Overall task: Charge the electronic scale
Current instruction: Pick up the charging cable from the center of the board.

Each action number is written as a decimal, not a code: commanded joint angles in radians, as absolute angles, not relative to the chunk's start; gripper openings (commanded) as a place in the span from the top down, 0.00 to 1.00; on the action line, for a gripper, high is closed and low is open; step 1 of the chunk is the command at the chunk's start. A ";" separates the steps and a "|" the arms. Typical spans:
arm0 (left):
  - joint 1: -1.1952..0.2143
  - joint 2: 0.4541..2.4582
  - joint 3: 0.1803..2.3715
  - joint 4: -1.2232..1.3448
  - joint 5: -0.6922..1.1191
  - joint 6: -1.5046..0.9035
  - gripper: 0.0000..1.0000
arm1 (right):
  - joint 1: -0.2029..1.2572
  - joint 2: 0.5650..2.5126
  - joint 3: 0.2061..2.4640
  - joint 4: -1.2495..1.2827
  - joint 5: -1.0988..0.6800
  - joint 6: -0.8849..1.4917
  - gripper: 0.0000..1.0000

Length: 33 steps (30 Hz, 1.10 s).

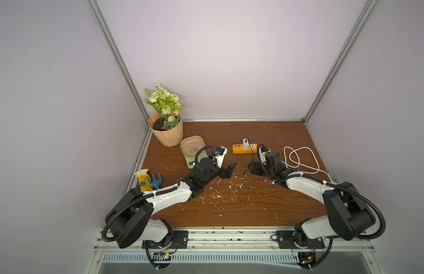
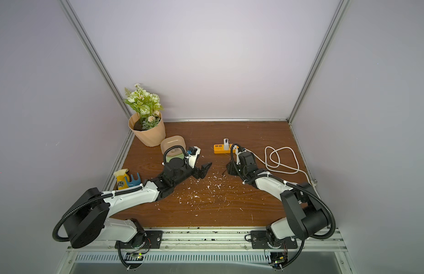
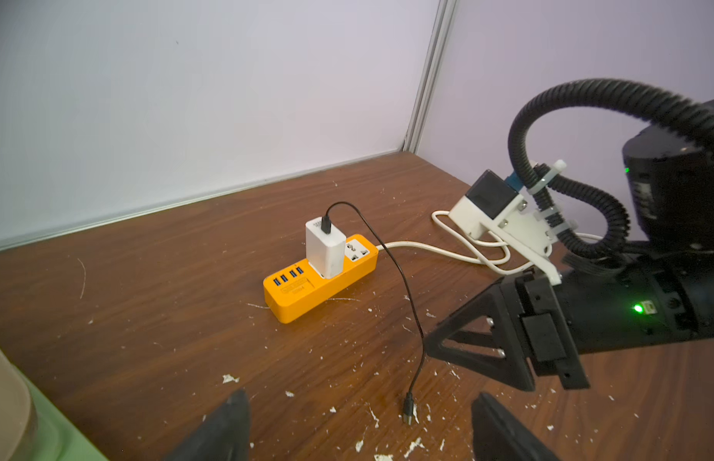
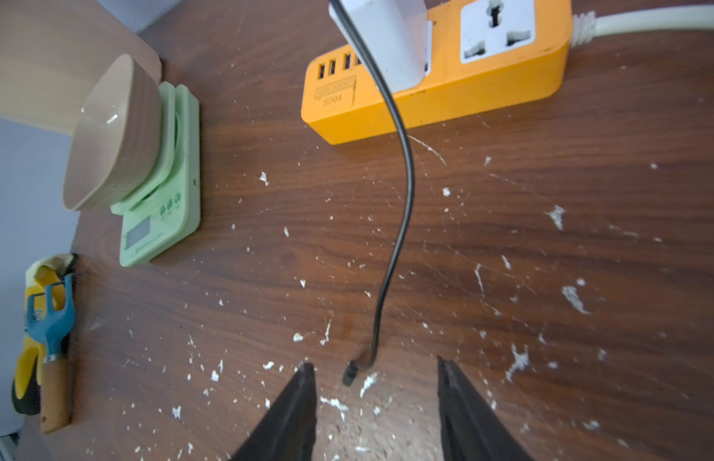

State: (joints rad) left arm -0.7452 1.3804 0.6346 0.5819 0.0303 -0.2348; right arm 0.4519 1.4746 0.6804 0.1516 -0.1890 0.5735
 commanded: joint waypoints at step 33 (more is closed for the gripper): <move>-0.581 1.390 0.639 0.677 0.368 -0.690 0.18 | 0.499 1.554 0.676 0.971 -0.369 0.893 1.00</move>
State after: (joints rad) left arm -0.6170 1.3800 0.6350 0.5991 0.2447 -0.5289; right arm 0.4961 1.5749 0.6395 0.8051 -0.3271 0.8440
